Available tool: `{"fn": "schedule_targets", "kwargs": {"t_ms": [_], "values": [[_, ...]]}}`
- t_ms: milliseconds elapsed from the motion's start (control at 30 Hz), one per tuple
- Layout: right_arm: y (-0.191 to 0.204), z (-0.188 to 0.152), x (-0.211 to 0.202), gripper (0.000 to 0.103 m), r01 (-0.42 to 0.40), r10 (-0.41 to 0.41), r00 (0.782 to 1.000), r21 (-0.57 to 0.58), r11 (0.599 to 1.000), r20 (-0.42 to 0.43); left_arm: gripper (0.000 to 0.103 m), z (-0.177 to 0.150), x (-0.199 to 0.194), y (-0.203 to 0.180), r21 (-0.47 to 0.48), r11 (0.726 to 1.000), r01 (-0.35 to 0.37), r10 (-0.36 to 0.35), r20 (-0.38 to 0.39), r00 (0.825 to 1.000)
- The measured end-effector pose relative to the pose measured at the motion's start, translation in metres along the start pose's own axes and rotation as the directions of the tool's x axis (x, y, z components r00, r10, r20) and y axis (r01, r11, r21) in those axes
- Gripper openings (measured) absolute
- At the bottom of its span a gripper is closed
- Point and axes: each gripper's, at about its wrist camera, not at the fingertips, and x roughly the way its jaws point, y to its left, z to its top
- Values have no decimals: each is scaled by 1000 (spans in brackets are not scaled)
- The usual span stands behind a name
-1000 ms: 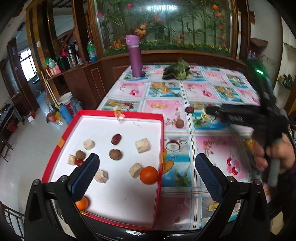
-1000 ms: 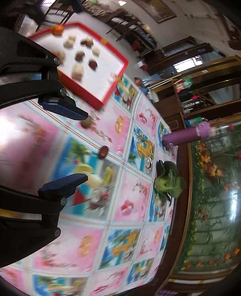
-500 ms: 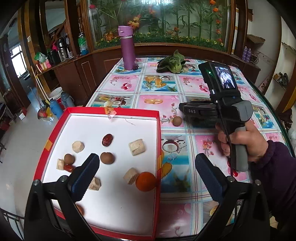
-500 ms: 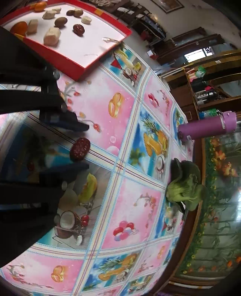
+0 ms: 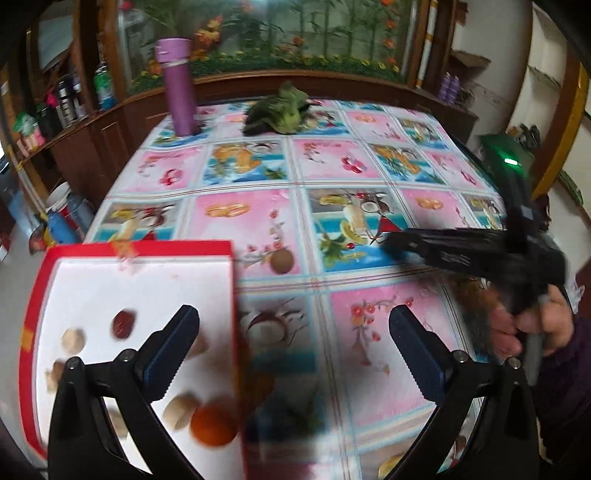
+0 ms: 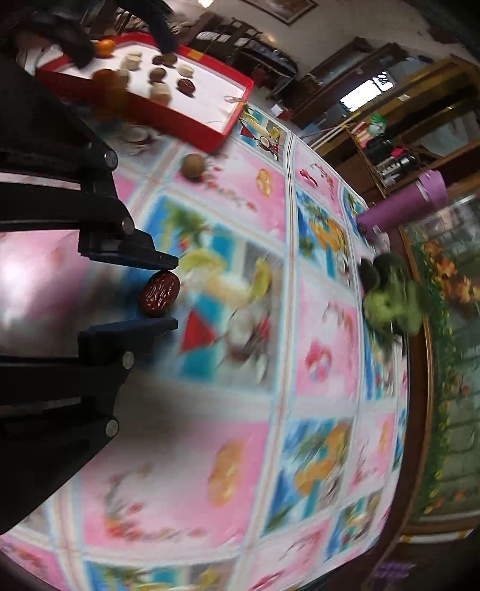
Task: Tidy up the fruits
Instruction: 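Grasp a red date with the right tool while the left grasps a brown ball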
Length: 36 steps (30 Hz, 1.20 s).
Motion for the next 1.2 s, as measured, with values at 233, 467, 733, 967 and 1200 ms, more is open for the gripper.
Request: {"fn": "schedule_targets", "kwargs": {"t_ms": [233, 467, 733, 967, 1200], "values": [[-33, -33, -27, 24, -39, 38, 999, 69, 997, 14, 81, 33, 55, 0, 35, 999, -14, 16, -62, 998], [-30, -35, -26, 24, -72, 72, 997, 64, 995, 6, 69, 36, 83, 6, 45, 999, -3, 8, -111, 994], [-30, -35, -25, 24, -69, 68, 998, 53, 996, 8, 52, 31, 97, 8, 46, 999, 18, -11, -138, 990], [-29, -35, -24, 25, -63, 62, 998, 44, 997, 10, 33, 31, 95, 8, 51, 999, 11, -4, -137, 991], [-27, -36, -24, 25, -51, 51, 999, 23, 998, 11, 24, 27, 92, 2, 46, 999, 6, 0, -136, 991]]}}
